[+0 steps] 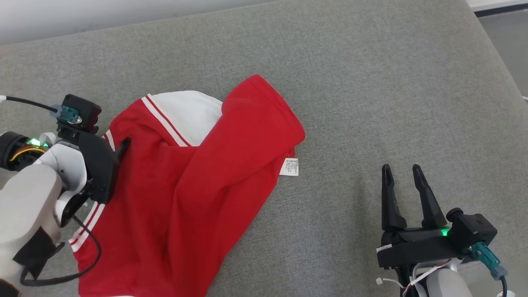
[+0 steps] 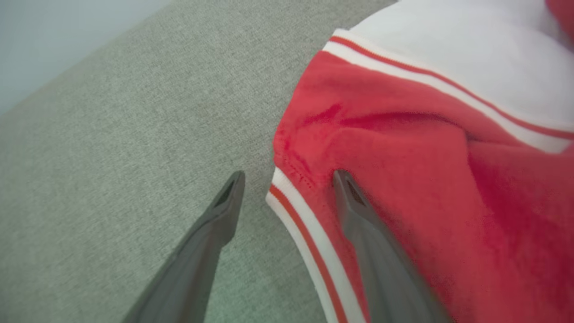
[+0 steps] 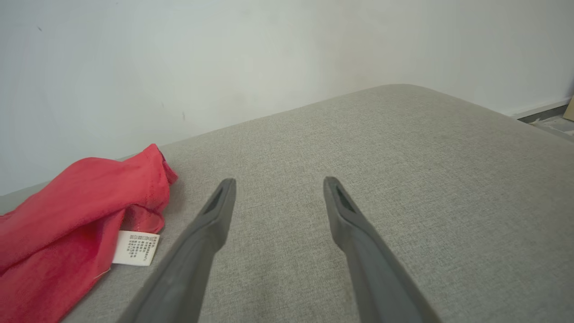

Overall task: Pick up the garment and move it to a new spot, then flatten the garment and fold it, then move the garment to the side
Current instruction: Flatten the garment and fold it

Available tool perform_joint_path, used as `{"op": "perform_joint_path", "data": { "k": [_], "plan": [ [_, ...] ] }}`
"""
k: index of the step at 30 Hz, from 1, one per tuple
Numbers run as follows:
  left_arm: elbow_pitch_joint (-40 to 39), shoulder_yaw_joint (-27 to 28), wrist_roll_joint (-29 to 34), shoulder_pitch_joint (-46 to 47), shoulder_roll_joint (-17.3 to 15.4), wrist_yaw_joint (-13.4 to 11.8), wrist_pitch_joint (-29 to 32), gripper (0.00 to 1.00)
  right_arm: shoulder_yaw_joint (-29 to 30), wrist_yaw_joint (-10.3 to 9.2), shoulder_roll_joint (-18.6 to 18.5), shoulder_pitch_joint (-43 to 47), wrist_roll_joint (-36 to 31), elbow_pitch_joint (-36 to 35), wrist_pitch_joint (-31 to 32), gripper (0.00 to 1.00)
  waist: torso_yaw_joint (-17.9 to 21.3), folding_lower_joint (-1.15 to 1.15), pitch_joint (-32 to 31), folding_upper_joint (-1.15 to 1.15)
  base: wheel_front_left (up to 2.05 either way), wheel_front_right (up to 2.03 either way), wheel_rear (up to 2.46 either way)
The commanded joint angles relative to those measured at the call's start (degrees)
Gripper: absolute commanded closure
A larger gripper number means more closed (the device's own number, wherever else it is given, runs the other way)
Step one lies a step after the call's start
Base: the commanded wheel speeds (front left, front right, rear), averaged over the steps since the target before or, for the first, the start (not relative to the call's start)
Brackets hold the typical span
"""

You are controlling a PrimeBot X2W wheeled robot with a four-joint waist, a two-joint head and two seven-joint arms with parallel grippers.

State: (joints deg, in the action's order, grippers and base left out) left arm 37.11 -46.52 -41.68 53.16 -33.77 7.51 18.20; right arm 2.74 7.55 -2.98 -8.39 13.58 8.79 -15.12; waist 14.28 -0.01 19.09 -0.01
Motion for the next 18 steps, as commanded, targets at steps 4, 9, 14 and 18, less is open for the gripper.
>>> {"op": "perform_joint_path", "data": {
  "k": [4, 9, 14, 18],
  "plan": [
    [1.5, -2.5, -1.1, 1.4, 0.9, -0.1, -0.9, 0.55, 0.1, -0.13, 0.2, -0.2, 0.1, -0.1, 0.0, 0.0, 0.5, 0.01, 0.4, 0.01, 0.0, 0.0, 0.0],
    [2.9, -6.0, -1.9, 3.2, 1.2, -0.1, -2.9, 1.0, 1.1, -0.13, 0.2, 0.1, -0.4, -0.2, 0.0, 0.0, -0.1, 0.01, 0.2, 0.01, 0.0, 0.0, 0.0],
    [5.4, -5.1, -0.4, 7.7, 0.3, -0.5, -10.7, 1.0, 1.4, -0.13, 0.2, -0.3, -1.2, -0.4, 0.0, 0.0, -1.5, 0.01, -0.4, 0.01, 0.0, 0.0, 0.0],
    [8.4, -3.7, 1.7, 11.5, -0.4, -1.5, -17.7, 1.0, 1.3, -0.13, 0.2, -0.5, -1.5, -0.4, 0.0, 0.0, -1.9, 0.01, -0.7, 0.01, 0.0, 0.0, 0.0]
  ]
}}
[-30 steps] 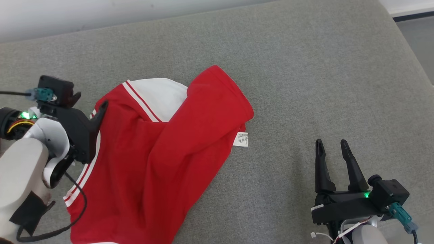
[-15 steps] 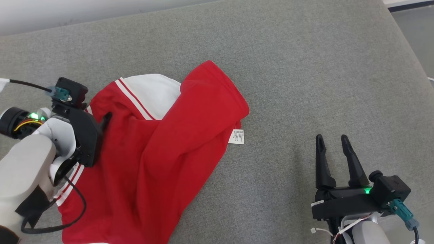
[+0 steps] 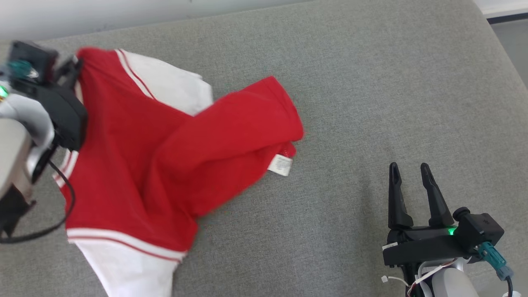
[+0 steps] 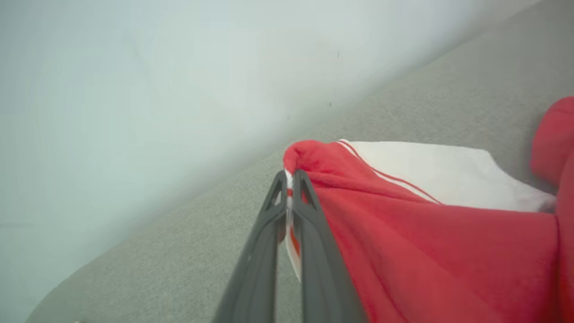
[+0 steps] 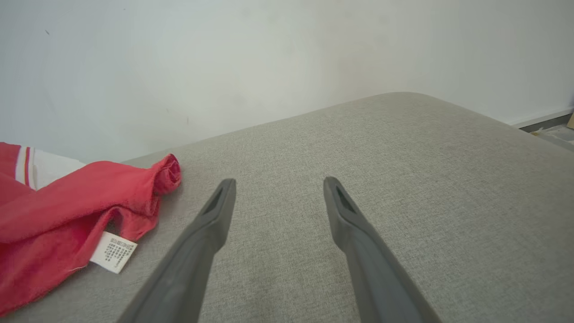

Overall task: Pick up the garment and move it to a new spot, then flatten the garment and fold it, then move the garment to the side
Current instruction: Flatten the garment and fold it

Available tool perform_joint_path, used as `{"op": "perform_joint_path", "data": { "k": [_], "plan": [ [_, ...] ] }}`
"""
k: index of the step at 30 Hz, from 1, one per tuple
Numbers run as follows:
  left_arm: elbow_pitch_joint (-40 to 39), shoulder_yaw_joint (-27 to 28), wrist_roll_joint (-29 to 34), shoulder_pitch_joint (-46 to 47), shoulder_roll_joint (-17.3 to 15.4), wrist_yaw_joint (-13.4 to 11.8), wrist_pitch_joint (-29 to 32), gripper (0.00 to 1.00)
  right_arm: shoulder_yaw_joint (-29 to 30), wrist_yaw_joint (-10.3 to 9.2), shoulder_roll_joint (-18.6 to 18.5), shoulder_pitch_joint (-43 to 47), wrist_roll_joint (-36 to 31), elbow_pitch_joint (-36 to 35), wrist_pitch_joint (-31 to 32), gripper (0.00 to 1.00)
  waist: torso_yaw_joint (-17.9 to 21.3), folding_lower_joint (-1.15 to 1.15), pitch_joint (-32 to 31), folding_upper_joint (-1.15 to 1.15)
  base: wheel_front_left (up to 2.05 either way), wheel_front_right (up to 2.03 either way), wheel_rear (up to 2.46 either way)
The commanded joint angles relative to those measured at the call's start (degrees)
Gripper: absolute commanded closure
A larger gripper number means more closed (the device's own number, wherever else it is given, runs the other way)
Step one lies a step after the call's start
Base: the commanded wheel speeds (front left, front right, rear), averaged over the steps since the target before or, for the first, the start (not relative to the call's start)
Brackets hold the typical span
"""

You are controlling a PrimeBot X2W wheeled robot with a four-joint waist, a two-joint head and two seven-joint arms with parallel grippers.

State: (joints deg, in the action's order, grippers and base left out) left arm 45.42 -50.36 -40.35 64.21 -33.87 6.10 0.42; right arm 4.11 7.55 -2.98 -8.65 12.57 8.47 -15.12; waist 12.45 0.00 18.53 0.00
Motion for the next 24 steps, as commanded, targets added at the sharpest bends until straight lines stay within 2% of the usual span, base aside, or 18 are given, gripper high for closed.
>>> {"op": "perform_joint_path", "data": {
  "k": [1, 6, 9, 10, 11, 12, 17, 19, 21, 22, 24],
  "plan": [
    [0.8, 0.4, 0.6, 1.1, -0.4, -0.3, -1.3, 1.0, -0.1, -0.13, 0.2, -0.2, -0.6, -0.2, 0.0, 0.0, -0.1, 0.0, -0.1, 0.0, 0.0, 0.0, 0.0],
    [4.9, 1.1, 2.0, 3.1, -1.0, -1.8, -6.9, 1.0, -0.1, -0.13, 0.2, 0.2, -0.7, -0.3, 0.0, 0.0, 0.2, 0.0, 0.1, 0.0, 0.0, 0.0, 0.0],
    [7.9, 1.3, 1.4, 1.9, -0.1, -2.1, -8.6, 1.0, -0.1, -0.13, 0.2, 0.2, -0.6, -0.4, 0.0, 0.0, 0.4, 0.0, 0.3, 0.0, 0.0, 0.0, 0.0],
    [8.6, 1.0, 1.6, 1.5, 0.2, -1.8, -8.8, 0.41, 0.0, -0.13, 0.2, 0.2, -0.6, -0.4, 0.0, 0.0, 0.4, 0.0, 0.4, 0.0, 0.0, 0.0, 0.0],
    [9.3, 0.9, 1.7, 1.6, 0.4, -1.7, -9.4, 0.14, 0.1, -0.13, 0.2, 0.2, -0.6, -0.3, 0.0, 0.0, 0.3, 0.0, 0.4, 0.0, 0.0, 0.0, 0.0],
    [9.8, 0.9, 1.7, 1.8, 0.8, -1.7, -10.4, 0.0, 0.2, -0.13, 0.2, 0.2, -0.7, -0.3, 0.0, 0.0, 0.2, 0.0, 0.4, 0.0, 0.0, 0.0, 0.0],
    [10.0, 2.9, 0.9, 2.6, 2.4, -2.2, -14.8, 0.0, 0.9, -0.13, 0.2, 0.8, -1.2, -0.2, 0.0, 0.0, -1.4, 0.0, -1.3, 0.0, 0.0, 0.0, 0.0],
    [8.5, 4.7, 0.4, 2.0, 3.1, -3.1, -15.5, 0.0, 1.1, -0.13, 0.2, 1.1, -1.4, 0.0, 0.0, 0.0, -2.2, 0.0, -2.5, 0.0, 0.0, 0.0, 0.0],
    [4.7, 8.0, 0.2, 0.9, 2.7, -4.2, -15.7, 0.0, 1.3, -0.13, 0.2, 1.7, -1.5, -0.1, 0.0, 0.0, -3.2, 0.0, -3.7, 0.0, 0.0, 0.0, 0.0],
    [4.7, 8.0, 0.2, 0.9, 2.7, -4.2, -15.7, 0.0, 1.3, -0.13, 0.2, 1.7, -1.5, -0.1, 0.0, 0.0, -3.2, 0.0, -3.7, 0.0, 0.0, 0.0, 0.0],
    [-0.5, 11.8, 1.2, -2.3, 2.3, -5.5, -15.6, 0.0, 1.5, -0.13, 0.2, 2.3, -1.7, -0.2, 0.0, 0.0, -4.3, 0.0, -4.9, 0.0, 0.0, 0.0, 0.0]
  ]
}}
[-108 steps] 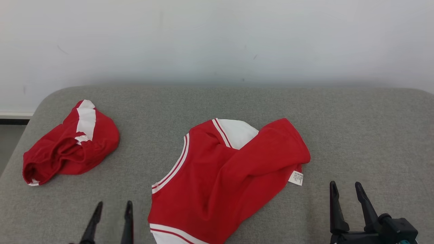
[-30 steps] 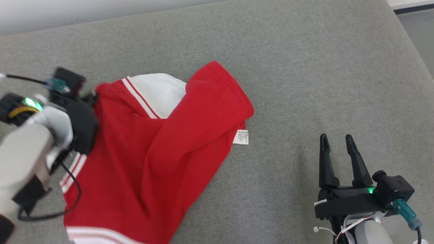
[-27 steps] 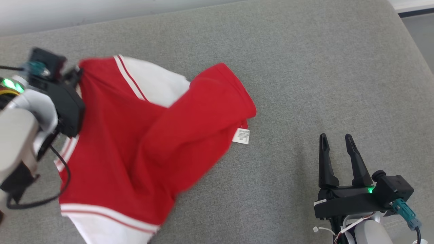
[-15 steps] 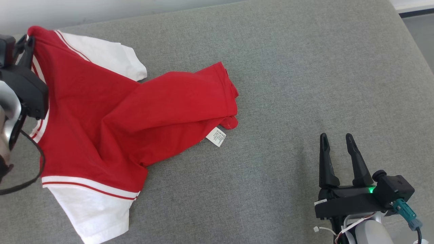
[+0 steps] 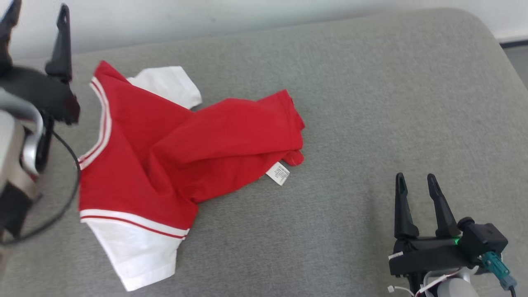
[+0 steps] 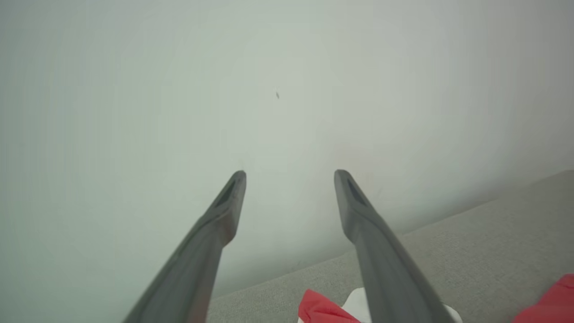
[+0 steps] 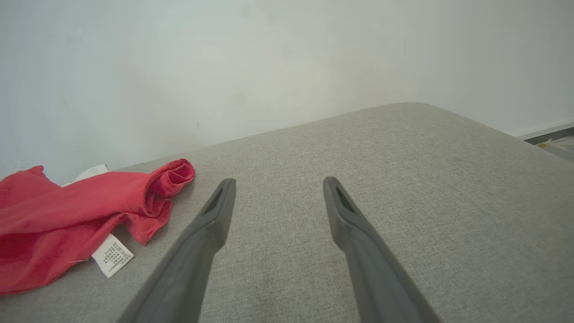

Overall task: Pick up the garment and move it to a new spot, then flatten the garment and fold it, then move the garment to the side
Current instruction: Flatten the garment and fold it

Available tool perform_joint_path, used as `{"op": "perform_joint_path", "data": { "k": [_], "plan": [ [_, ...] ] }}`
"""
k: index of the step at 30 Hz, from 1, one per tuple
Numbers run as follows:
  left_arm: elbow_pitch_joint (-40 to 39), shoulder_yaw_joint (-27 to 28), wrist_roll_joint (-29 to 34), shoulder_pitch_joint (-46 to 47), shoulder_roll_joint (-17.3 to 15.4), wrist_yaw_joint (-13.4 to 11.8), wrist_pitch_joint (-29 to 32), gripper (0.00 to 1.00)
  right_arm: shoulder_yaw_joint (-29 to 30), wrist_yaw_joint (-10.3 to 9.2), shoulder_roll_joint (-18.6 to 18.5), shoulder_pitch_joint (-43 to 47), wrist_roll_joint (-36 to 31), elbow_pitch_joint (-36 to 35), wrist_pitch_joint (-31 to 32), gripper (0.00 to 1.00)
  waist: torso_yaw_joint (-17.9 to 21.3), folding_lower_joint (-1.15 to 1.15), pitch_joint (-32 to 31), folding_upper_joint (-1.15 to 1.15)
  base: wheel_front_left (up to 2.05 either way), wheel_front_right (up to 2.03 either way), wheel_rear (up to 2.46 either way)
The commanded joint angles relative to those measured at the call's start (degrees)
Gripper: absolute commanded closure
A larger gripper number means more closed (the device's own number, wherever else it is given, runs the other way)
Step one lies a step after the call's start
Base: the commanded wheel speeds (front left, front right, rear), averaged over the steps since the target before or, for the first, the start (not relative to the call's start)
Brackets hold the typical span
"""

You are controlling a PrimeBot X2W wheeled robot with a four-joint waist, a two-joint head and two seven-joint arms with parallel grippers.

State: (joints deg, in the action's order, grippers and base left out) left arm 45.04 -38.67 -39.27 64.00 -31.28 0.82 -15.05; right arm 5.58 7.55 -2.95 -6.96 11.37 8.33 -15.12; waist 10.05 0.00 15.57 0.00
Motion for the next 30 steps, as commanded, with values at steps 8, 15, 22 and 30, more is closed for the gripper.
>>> {"op": "perform_joint_path", "data": {
  "k": [8, 15, 22, 30],
  "plan": [
    [-22.3, 16.2, 6.0, -23.0, 0.8, -4.8, -0.2, 0.0, 1.0, -0.13, 0.2, 3.8, -0.9, -0.3, 0.0, 0.0, -6.6, 0.0, -7.0, 0.0, 0.0, 0.0, 0.0],
    [-33.4, 24.7, 10.2, -39.0, 3.6, -6.4, -0.2, 0.0, 0.8, -0.13, 0.1, 5.9, -1.4, -0.1, 0.0, 0.0, -9.6, 0.0, -9.8, 0.0, 0.0, 0.0, 0.0],
    [-38.8, 28.9, 13.2, -51.5, 8.0, -6.0, -0.2, 0.0, 1.4, -0.13, 0.2, 8.0, -1.2, 0.5, 0.0, 0.0, -12.1, 0.0, -12.6, 0.0, 0.0, 0.0, 0.0],
    [-41.1, 31.7, 17.0, -60.9, 12.1, -5.2, -0.2, 0.0, 0.8, -0.13, 0.1, 9.9, -1.0, 1.3, 0.0, 0.0, -12.5, 0.0, -15.6, 0.0, 0.0, 0.0, 0.0]
  ]
}}
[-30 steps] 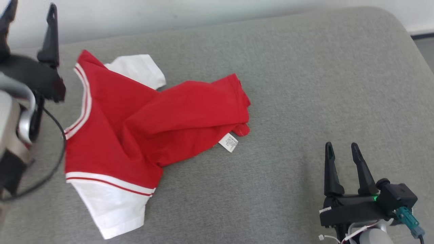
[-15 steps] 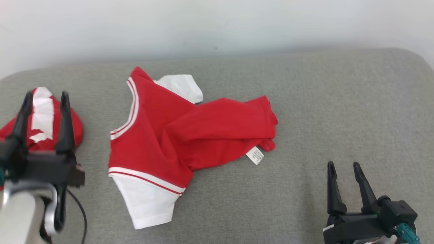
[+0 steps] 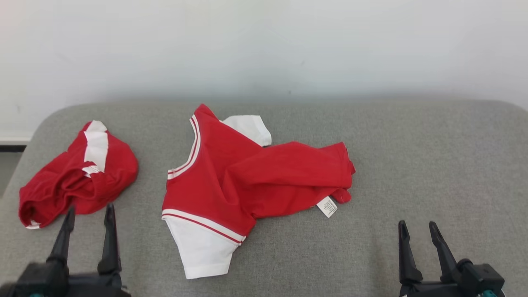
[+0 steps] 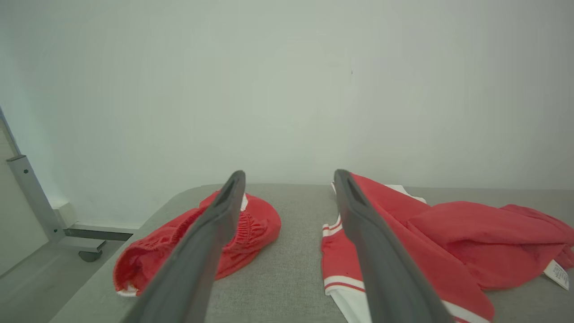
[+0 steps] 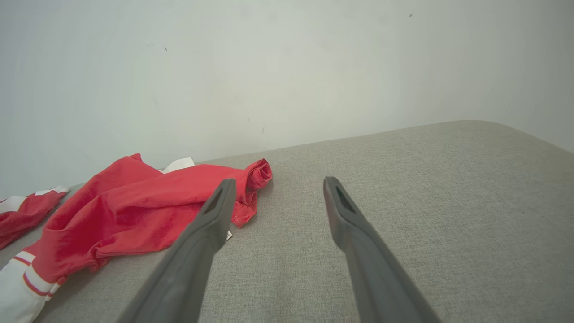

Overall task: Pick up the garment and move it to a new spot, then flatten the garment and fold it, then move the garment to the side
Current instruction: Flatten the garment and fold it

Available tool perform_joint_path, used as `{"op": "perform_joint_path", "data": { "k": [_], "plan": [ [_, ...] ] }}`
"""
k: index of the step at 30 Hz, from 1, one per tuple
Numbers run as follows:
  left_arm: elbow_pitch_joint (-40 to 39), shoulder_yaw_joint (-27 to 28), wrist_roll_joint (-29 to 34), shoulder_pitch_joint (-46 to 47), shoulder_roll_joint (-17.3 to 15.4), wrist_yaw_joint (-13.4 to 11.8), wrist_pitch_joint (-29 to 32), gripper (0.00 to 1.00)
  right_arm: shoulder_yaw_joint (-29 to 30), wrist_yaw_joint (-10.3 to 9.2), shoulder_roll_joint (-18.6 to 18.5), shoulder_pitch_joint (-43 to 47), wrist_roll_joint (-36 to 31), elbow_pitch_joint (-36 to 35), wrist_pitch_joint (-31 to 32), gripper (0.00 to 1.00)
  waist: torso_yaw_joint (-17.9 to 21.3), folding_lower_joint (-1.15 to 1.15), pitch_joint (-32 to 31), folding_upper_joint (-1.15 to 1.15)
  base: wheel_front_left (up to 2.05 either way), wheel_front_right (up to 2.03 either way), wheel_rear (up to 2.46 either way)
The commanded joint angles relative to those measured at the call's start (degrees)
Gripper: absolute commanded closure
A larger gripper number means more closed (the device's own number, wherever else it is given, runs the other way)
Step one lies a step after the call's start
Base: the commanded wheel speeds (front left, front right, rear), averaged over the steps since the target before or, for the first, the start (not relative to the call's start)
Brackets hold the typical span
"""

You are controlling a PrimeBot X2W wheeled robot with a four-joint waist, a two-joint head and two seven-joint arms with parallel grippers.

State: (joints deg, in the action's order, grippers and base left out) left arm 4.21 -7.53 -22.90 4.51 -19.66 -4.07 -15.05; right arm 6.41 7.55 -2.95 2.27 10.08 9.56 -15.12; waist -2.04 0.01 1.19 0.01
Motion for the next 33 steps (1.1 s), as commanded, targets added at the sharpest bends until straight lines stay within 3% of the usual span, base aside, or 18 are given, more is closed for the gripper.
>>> {"op": "perform_joint_path", "data": {
  "k": [1, 9, 19, 33],
  "plan": [
    [-0.8, 1.2, 1.1, -2.4, 1.2, -0.4, -0.2, 0.0, 0.0, -0.13, 0.1, 0.8, 0.3, 0.0, 0.0, 0.0, -0.5, -0.01, -1.5, -0.01, 0.0, 0.0, 0.0],
    [-2.1, 3.7, 5.9, -8.2, 4.7, 1.8, -0.2, 0.0, 0.1, -0.13, 0.1, 1.8, 0.4, 0.0, 0.0, 0.0, -1.1, -0.01, -2.4, -0.01, 0.0, 0.0, 0.0],
    [-1.5, 4.4, 10.3, -11.0, 6.6, 5.4, -0.2, 0.0, -0.3, -0.13, 0.1, 2.6, 0.7, 0.4, 0.0, 0.0, -1.6, -0.01, -2.3, -0.01, 0.0, 0.0, 0.0],
    [1.2, 5.3, 13.3, -8.8, 10.1, 8.0, -0.2, 0.0, -2.6, -0.13, -0.7, -1.5, 0.0, 3.9, 0.0, 0.0, -2.4, -0.01, -1.2, -0.01, 0.0, 0.0, 0.0]
  ]
}}
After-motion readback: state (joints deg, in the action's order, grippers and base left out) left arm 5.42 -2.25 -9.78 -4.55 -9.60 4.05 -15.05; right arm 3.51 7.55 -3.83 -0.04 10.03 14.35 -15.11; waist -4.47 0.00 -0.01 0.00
